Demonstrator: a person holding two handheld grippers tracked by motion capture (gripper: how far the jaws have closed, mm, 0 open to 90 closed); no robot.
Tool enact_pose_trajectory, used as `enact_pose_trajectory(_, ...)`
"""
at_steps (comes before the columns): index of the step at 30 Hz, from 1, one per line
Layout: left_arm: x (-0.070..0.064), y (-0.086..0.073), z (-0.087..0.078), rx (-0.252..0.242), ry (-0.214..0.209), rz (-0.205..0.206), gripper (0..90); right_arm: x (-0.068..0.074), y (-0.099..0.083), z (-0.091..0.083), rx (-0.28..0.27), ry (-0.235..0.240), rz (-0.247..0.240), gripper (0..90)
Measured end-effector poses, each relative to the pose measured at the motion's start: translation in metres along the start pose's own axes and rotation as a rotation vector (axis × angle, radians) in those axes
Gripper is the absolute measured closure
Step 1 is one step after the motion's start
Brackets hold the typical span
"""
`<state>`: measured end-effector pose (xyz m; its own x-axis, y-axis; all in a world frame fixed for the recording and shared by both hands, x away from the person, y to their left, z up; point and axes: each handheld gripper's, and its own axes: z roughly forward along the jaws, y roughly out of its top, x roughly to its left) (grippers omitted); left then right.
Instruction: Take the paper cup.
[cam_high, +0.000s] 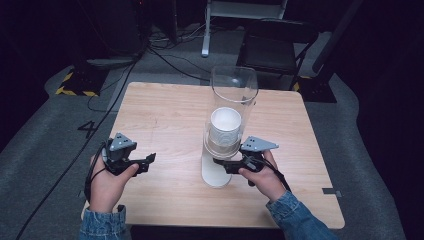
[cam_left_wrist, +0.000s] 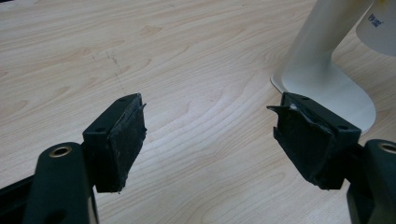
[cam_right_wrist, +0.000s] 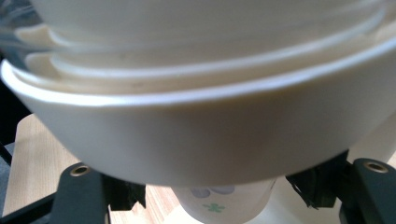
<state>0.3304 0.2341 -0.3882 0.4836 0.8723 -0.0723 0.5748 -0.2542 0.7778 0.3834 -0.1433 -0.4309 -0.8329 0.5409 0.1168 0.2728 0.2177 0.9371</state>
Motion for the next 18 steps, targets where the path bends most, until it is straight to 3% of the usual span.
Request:
enact_pose_trajectory(4, 0.0003, -0.0002, 0.0000, -0.001, -0.002, -0.001, 24.6, 0.0017, -0.0009, -0.0008, 0.006, 0.000, 0.025, 30.9)
enact_pose_trajectory(14, 0.0007, -0.0010, 0.0006, 0.002, -0.003, -0.002, 24.6, 0.0026, -0.0026, -0.0009, 0.003, -0.009, 0.023, 31.2)
enact_pose_trajectory(18, 0.0012, -0.0013, 0.0005, 0.003, -0.002, -0.002, 24.6, 0.0006, -0.0030, -0.0008, 0.004, -0.013, -0.020, 31.7)
